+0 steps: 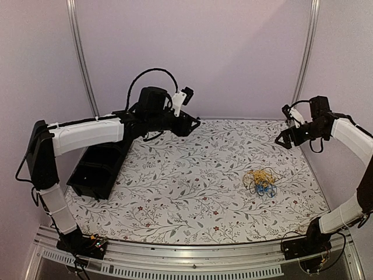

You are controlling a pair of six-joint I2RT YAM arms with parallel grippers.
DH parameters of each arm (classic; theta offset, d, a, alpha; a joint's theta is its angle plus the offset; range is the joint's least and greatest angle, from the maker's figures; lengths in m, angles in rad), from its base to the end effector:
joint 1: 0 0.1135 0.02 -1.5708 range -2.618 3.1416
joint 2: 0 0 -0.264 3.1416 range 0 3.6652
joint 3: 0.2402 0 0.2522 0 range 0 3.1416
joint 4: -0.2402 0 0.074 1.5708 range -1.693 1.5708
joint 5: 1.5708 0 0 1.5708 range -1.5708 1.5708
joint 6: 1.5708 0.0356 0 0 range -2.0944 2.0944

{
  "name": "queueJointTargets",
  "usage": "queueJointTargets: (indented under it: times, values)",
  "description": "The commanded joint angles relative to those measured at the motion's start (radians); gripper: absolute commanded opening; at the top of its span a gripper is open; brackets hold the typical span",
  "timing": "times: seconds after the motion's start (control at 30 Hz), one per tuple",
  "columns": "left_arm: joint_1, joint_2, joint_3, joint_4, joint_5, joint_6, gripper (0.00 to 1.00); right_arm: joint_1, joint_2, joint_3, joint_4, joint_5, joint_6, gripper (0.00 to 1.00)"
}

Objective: Untangle the cables

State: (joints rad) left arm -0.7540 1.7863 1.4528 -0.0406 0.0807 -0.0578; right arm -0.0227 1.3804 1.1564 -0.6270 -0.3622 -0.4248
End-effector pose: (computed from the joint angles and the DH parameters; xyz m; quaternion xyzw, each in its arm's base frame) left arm 0.3111 -0.2961 0.3079 0.3030 0.7683 -0.2529 0.5039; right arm 0.2931 0.0060 0.2961 -0.2460 0.8894 0.0875 0.3752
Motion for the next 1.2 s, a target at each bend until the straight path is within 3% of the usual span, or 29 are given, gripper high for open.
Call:
queueJointTargets:
  times: [0.0,0.23,0.6,0.77,0.93,1.07,1.17]
  values:
    - [-0.051,0.009,-0.062,-0.008,0.087,0.029,0.62,-0.007,-0.005,-0.076,-0.188,-0.160,-0.258,0.99]
    - [-0.077,0.007,-0.140,-0.049,0.127,0.007,0.65,-0.008,0.011,-0.189,-0.278,-0.127,-0.468,0.99]
    - [-0.092,0.033,-0.172,-0.052,0.165,-0.024,0.61,-0.005,0.137,-0.218,-0.261,-0.075,-0.566,0.99]
    - [-0.091,0.034,-0.182,-0.053,0.158,-0.028,0.60,0.054,0.220,-0.216,-0.213,-0.070,-0.560,0.98]
    - [-0.091,0.029,-0.195,-0.055,0.144,-0.025,0.59,0.151,0.322,-0.164,-0.183,-0.104,-0.513,0.84]
    - [-0.091,0.028,-0.205,-0.059,0.135,-0.026,0.58,0.279,0.392,-0.079,-0.182,-0.168,-0.443,0.62]
    - [-0.090,0.031,-0.210,-0.058,0.128,-0.027,0.57,0.394,0.440,0.019,-0.207,-0.221,-0.369,0.55]
